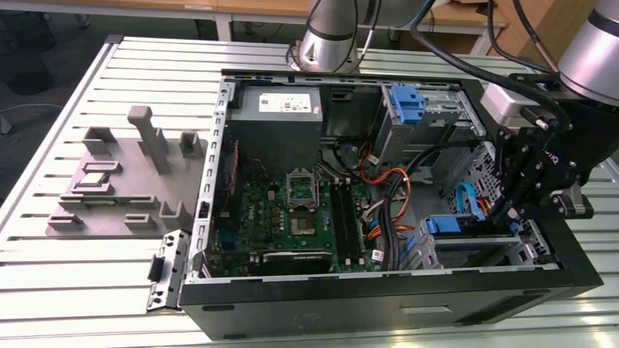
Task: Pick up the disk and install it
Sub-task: 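Insert the second disk wire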
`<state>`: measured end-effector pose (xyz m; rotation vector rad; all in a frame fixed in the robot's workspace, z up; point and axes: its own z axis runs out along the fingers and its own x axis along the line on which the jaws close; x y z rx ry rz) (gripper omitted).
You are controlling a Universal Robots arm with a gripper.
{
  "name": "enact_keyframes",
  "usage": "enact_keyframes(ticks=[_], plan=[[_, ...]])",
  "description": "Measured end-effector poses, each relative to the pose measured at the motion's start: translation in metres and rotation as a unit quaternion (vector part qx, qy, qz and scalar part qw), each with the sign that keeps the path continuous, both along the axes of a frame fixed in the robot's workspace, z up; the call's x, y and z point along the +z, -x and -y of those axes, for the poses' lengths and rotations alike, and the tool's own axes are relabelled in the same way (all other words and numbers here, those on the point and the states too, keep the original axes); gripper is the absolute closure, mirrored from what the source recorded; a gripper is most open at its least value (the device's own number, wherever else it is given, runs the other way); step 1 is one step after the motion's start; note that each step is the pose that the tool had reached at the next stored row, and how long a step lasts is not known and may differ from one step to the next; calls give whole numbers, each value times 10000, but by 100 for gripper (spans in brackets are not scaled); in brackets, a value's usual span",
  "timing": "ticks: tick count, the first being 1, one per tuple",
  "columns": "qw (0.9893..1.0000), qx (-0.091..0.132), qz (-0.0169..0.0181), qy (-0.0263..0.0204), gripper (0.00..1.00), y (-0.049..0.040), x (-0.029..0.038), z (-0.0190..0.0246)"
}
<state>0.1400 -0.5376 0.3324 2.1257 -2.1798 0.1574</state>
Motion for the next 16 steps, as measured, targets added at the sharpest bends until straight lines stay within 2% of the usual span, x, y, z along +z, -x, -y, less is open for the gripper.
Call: enact_keyframes(ticks=[6, 11, 16], plan=[[10000, -12, 0, -2, 84, 0, 3, -15], [10000, -22, -3, 10, 84, -4, 44, -17], [10000, -36, -3, 14, 84, -5, 42, -28]])
